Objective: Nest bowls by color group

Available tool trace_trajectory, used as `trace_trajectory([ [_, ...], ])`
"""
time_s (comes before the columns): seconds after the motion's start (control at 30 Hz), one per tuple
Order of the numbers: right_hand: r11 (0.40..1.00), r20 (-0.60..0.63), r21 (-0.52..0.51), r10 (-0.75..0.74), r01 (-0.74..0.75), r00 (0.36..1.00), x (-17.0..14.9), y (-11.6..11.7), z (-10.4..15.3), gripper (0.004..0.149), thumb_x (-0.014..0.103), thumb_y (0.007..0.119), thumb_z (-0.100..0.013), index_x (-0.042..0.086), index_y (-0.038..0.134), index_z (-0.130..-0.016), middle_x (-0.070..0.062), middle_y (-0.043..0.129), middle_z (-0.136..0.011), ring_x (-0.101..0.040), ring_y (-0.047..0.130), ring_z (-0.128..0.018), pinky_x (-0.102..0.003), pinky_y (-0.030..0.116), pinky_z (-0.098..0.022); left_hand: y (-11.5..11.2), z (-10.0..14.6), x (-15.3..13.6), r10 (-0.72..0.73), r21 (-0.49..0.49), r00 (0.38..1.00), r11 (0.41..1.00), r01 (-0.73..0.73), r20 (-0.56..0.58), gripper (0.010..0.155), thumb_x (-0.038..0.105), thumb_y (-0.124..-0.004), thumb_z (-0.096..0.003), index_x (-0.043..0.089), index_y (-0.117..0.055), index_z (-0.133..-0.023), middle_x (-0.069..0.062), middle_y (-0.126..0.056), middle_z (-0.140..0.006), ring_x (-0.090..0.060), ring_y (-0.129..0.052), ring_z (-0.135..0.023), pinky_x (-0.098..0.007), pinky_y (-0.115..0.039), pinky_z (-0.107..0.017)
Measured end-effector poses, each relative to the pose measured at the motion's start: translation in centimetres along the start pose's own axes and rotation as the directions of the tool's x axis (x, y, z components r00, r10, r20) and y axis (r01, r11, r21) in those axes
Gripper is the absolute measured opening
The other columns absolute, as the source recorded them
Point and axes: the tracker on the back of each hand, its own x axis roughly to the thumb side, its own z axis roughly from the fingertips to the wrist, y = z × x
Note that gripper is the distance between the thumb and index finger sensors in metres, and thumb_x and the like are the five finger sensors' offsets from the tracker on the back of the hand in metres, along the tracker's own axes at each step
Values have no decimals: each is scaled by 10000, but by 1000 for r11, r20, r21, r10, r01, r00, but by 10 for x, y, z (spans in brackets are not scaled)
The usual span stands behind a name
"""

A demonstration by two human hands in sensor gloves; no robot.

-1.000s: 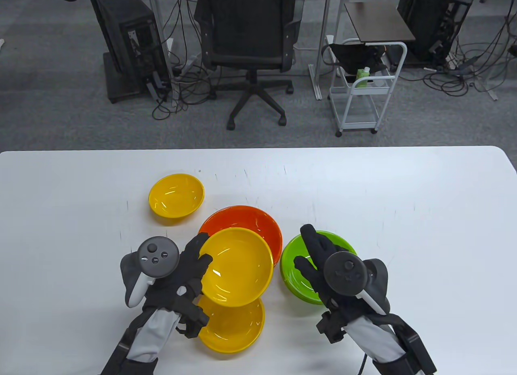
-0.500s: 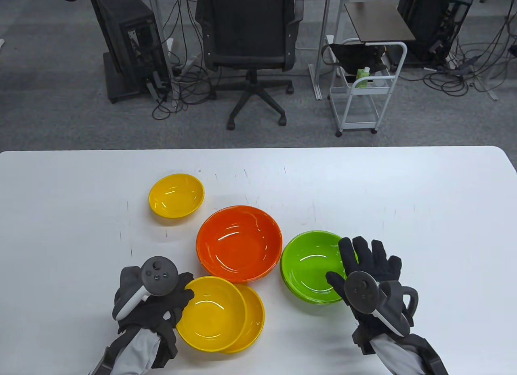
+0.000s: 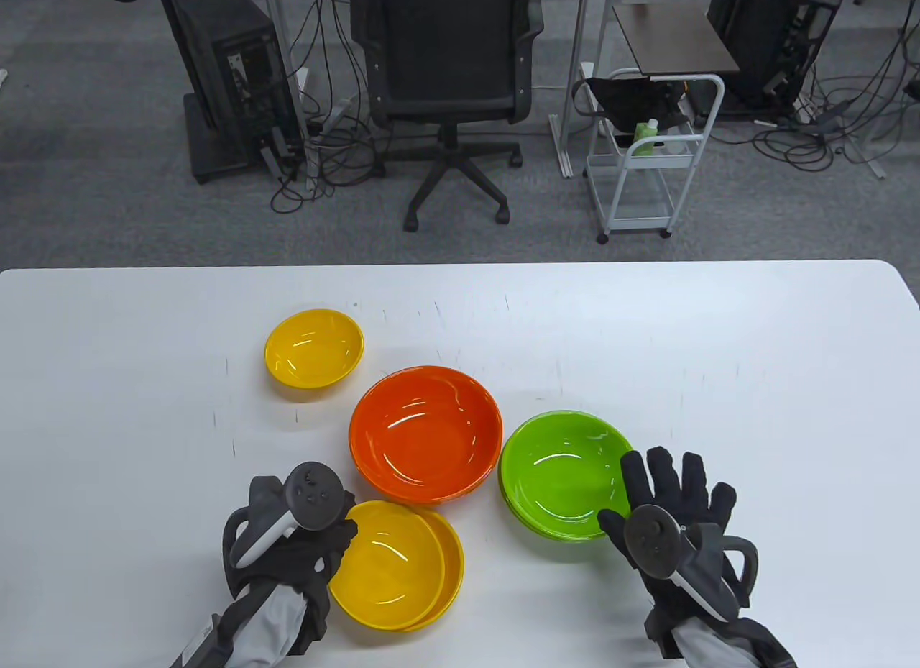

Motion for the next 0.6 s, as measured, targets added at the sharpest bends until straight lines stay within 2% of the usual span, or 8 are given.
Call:
trace_trajectory([
  [0.07,1000,0,11,-3,3,1000,0,1,0,767,539,657,-497,228,426,-1159,-146,367,-1242,-530,258,-1105,-794,239,-701,-3,-1,2,-40,37,999,998,41,-9,514,346,-758,-510,174,-738,-994,-31,-1031,-795,-160,-1096,-398,-328,-920,-349],
  [0.23,1000,-4,22,12,-12,1000,0,4,0,763,535,655,-501,227,423,-1160,-146,360,-1242,-530,252,-1106,-795,236,-699,-9,-6,6,-91,77,996,993,92,-12,508,368,-758,-507,223,-747,-994,6,-1029,-837,-200,-1073,-631,-400,-889,-485],
  [0.57,998,26,39,52,-53,998,6,9,4,767,540,654,-498,231,420,-1159,-143,352,-1244,-534,238,-1103,-796,232,-694,-30,-20,5,-101,59,995,993,100,21,517,399,-741,-502,244,-742,-995,8,-1007,-893,-220,-1031,-750,-436,-864,-538],
  [0.6,997,31,46,58,-60,998,6,11,4,768,542,653,-498,232,418,-1160,-144,352,-1243,-535,237,-1102,-797,231,-693,-31,-20,5,-103,68,994,993,101,28,519,402,-737,-502,248,-736,-997,38,-1000,-898,-221,-1022,-762,-439,-860,-545],
])
